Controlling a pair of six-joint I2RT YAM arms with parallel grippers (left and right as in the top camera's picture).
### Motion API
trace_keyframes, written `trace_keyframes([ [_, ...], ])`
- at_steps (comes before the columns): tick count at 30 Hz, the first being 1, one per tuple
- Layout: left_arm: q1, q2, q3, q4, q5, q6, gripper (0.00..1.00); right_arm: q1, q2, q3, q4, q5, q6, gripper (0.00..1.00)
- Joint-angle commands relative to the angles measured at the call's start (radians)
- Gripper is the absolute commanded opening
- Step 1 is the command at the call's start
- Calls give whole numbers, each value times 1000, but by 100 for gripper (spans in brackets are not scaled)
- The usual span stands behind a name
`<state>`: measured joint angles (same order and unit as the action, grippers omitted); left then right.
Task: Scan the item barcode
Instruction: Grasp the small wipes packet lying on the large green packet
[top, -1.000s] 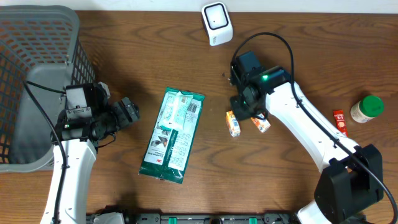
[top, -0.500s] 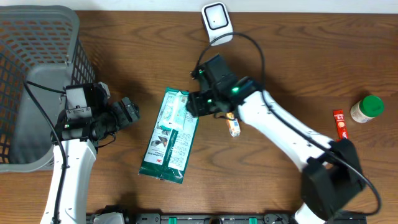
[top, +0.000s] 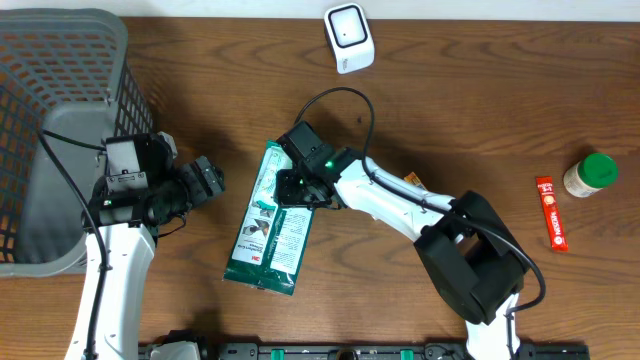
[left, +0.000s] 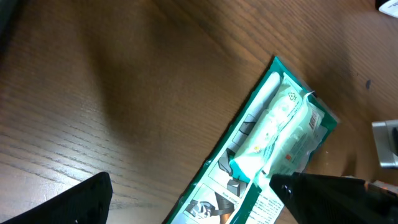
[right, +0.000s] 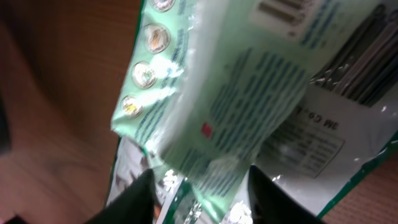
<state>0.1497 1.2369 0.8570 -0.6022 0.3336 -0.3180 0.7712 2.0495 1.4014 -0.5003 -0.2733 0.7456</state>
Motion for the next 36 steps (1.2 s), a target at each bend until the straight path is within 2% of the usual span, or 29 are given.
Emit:
trace_keyframes([
  [1,9,4,6,-3,-14,-13,93,3,14,-4,7,66,42,23],
  [5,9,4,6,-3,-14,-13,93,-2,13,-4,7,113,-8,19],
  [7,9,4,6,-3,-14,-13,93,-11,11,-4,10,114,-10,1],
  [10,9,4,6,-3,-14,-13,93,-18,8,-3,10,114,-39,1],
  [17,9,4,6,-3,-14,-13,93,-48,-74,-3,-50,119,-339,1],
  [27,9,4,6,-3,-14,-13,93,-104,-172,-3,-141,119,-615,1],
  [28,9,4,6,-3,-14,-13,93,-104,-168,-3,-146,119,-624,7],
  [29,9,4,6,-3,-14,-13,93,-104,-165,-3,-147,119,-595,50],
  [33,9,4,6,-3,-14,-13,93,-94,-146,-4,-146,114,-328,70],
  [36,9,4,6,-3,-14,-13,93,-74,-127,-4,-127,111,-204,72],
])
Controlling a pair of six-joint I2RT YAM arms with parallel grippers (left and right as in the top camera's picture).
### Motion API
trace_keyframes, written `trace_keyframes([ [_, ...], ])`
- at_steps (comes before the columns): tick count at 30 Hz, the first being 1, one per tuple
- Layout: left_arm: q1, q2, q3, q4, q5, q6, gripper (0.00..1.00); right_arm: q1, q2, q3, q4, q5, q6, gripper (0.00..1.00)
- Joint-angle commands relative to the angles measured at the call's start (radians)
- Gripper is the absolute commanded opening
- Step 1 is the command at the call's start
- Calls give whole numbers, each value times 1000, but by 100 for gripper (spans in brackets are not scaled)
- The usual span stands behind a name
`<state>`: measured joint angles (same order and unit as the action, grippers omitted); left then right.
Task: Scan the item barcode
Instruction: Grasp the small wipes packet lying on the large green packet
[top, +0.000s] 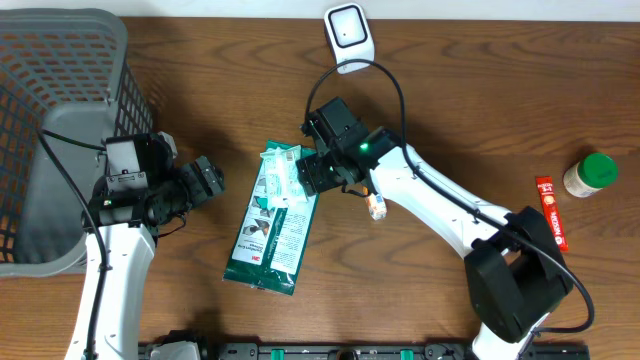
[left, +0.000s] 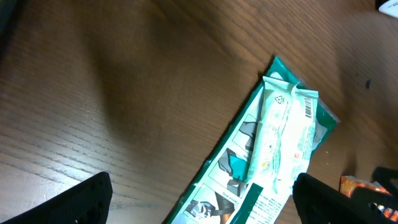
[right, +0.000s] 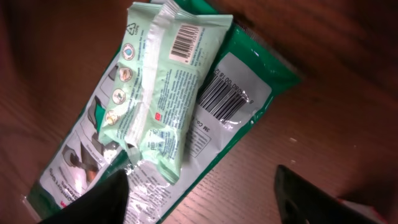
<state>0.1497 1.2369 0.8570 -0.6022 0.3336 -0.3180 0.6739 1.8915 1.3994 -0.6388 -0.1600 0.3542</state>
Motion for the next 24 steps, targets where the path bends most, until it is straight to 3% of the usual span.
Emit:
trace_keyframes([
  [1,9,4,6,-3,-14,-13,93,35,42,-2,25,-2,198,72],
  [12,9,4,6,-3,-14,-13,93,142,173,-2,105,25,281,59],
  [14,9,4,6,-3,-14,-13,93,143,182,-2,105,32,279,48],
  [17,9,4,6,-3,-14,-13,93,135,174,2,101,47,196,4],
  [24,9,4,6,-3,-14,-13,93,51,61,7,62,47,-85,1],
])
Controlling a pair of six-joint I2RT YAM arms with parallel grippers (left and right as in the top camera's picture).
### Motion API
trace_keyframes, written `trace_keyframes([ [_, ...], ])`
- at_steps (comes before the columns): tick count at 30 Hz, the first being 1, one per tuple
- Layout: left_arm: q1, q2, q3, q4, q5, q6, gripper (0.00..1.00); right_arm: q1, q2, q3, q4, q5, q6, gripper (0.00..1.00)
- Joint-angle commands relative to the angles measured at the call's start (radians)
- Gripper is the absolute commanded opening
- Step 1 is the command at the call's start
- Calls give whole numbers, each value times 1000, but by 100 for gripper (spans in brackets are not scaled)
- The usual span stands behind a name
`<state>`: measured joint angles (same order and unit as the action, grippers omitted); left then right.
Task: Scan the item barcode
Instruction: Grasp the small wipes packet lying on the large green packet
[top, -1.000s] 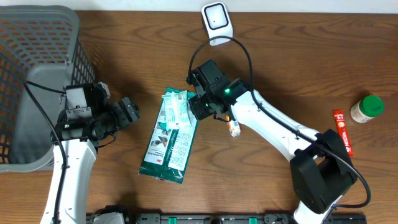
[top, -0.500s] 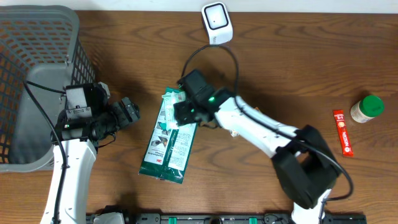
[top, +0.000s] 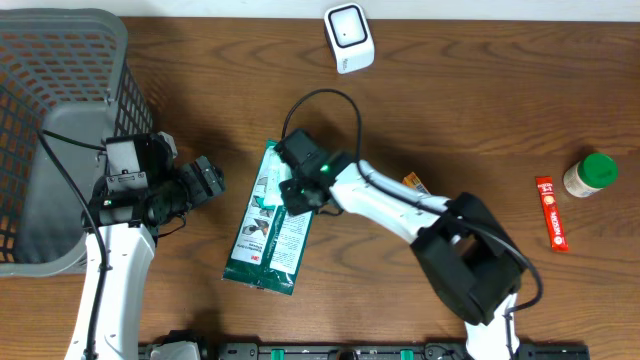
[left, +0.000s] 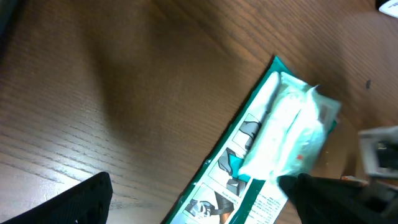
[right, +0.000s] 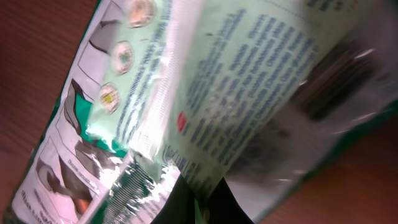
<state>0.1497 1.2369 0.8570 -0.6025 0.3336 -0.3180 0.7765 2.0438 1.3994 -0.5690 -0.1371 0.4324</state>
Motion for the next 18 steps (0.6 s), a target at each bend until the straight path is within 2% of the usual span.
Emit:
trace_keyframes([
  [1,9,4,6,-3,-14,-13,93,-62,-105,7,-13,24,-186,1],
  [9,9,4,6,-3,-14,-13,93,-141,-189,7,-108,-19,-614,1],
  [15,9,4,6,-3,-14,-13,93,-133,-189,7,-173,-101,-779,1],
  [18,9,4,6,-2,-14,-13,93,-119,-189,6,-200,-145,-906,1],
])
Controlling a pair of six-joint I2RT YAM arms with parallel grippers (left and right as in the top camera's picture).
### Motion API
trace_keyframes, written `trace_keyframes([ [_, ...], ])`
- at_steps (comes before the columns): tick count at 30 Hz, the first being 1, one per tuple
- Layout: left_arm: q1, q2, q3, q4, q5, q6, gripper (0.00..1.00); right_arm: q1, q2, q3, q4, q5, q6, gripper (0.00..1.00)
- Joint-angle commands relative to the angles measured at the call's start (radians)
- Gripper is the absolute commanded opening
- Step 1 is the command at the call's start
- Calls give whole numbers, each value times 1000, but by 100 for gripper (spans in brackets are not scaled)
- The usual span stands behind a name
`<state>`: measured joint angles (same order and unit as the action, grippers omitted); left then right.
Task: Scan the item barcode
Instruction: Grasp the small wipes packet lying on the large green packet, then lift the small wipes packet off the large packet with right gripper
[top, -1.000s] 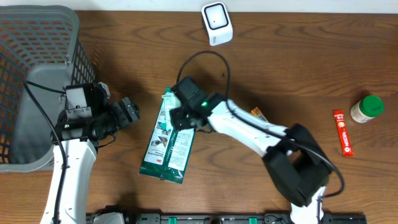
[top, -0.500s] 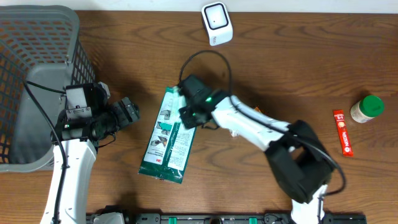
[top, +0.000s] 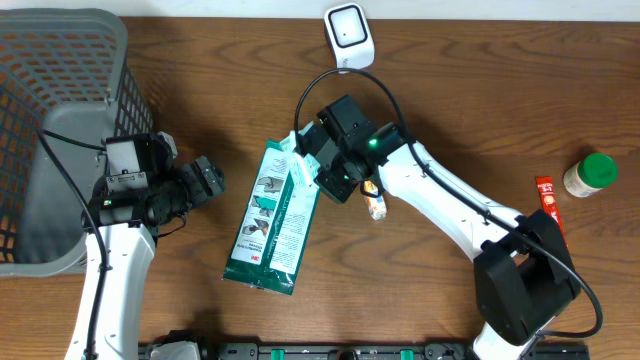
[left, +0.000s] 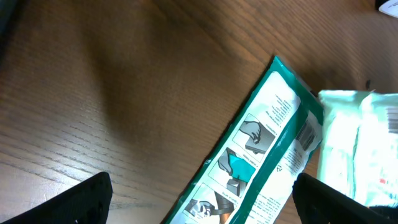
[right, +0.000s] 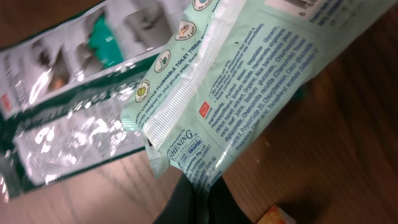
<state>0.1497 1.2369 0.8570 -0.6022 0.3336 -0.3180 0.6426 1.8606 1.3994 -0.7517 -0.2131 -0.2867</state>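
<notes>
A pale green wipes pack (right: 249, 81) hangs in the air, its lower end pinched in my right gripper (right: 202, 186), which is shut on it. The overhead view shows the pack (top: 303, 152) and right gripper (top: 322, 168) just above the right edge of a long dark green package (top: 272, 215), short of the white scanner (top: 349, 38) at the table's back. The pack's printed back faces the right wrist camera. My left gripper (top: 205, 180) stands open left of the green package (left: 261, 143), holding nothing.
A grey mesh basket (top: 60, 60) fills the far left. A small orange packet (top: 376, 206) lies under the right arm. At the right side lie a red sachet (top: 550, 212) and a green-capped jar (top: 590, 175).
My right gripper, which was down on the green package with the wipes pack in its grip, is now raised and further right and back. The pack is off the green package. The left arm is unchanged.
First my right gripper was low with open fingers on either side of the wipes pack. Then it stood higher and open, the pack lying barcode up on the green package. Later it was down and shut on the pack, and now holds it in the air.
</notes>
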Motion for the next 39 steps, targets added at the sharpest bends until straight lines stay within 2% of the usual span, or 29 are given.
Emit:
trace_keyframes([
  [1,9,4,6,-3,-14,-13,93,19,-6,6,-26,-68,-225,1],
  [5,9,4,6,-3,-14,-13,93,27,-5,6,-56,-66,-412,2],
  [7,9,4,6,-3,-14,-13,93,27,-5,6,-53,-65,-483,8],
  [9,9,4,6,-3,-14,-13,93,26,-5,6,-38,-65,-513,29],
  [13,9,4,6,-3,-14,-13,93,26,-5,6,21,-65,-479,85],
  [17,9,4,6,-3,-14,-13,93,21,-5,6,73,-65,-282,99],
  [24,9,4,6,-3,-14,-13,93,-22,-5,6,68,-78,232,99],
  [26,9,4,6,-3,-14,-13,93,-35,-5,6,55,-80,327,99],
  [32,9,4,6,-3,-14,-13,93,-69,4,1,48,-72,497,99],
  [39,9,4,6,-3,-14,-13,93,-72,39,-16,49,-39,534,99],
])
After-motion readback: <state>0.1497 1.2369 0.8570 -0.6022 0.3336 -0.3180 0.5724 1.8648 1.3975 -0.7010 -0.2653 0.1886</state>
